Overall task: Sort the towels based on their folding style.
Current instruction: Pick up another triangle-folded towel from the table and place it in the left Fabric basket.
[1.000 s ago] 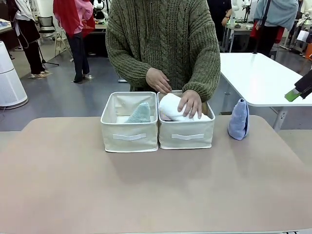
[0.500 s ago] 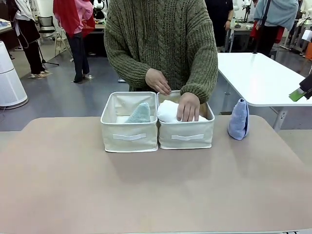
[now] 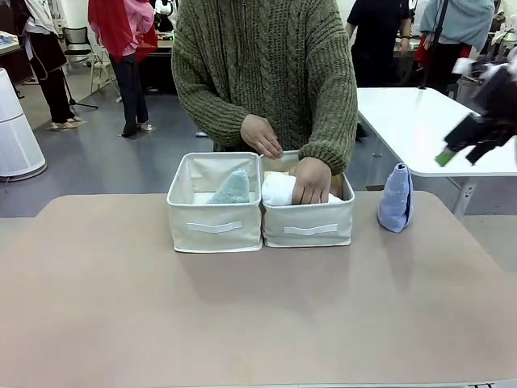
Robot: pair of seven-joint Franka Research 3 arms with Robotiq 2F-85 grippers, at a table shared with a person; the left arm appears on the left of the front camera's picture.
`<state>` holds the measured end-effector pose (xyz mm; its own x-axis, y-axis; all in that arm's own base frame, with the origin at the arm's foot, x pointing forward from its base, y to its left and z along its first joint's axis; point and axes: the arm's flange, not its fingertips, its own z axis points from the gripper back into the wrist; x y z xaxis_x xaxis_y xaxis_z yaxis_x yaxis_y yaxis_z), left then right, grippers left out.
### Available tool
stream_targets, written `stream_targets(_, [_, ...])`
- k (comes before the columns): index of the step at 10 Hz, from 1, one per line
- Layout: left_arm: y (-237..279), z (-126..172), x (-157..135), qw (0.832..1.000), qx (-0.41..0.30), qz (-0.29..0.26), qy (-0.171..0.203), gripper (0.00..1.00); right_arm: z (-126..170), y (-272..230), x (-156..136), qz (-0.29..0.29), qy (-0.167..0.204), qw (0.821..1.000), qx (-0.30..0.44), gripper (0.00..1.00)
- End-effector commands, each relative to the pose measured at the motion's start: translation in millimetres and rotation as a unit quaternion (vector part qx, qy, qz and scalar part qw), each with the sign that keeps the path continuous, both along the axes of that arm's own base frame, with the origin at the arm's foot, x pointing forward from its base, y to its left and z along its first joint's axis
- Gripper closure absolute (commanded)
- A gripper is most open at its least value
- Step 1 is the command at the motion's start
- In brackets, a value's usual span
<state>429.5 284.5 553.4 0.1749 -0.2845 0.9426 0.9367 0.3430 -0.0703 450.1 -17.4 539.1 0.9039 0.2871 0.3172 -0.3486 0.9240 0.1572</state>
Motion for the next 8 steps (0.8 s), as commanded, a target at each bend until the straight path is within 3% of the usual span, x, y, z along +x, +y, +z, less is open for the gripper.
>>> stream_targets(1, [0,1,-2,1.0,0.005,0.0,0.001,0.0,-2,23,41,-0.091,0.017,0.995,-0.044,0.0])
stream_targets(4, [0,1,-2,1.0,0.005,0.0,0.001,0.0,-13,48,64,-0.147,0.038,0.984,-0.098,0.0])
stream_targets(5, [0,1,-2,1.0,0.005,0.0,0.001,0.0,-8,52,61,-0.107,0.07,0.99,-0.06,0.0])
stream_targets(6, [0,1,-2,1.0,0.005,0.0,0.001,0.0,-18,43,60,-0.131,0.014,0.988,-0.079,0.0])
stream_targets(8, [0,1,-2,1.0,0.005,0.0,0.001,0.0,-18,43,60,-0.131,0.014,0.988,-0.079,0.0])
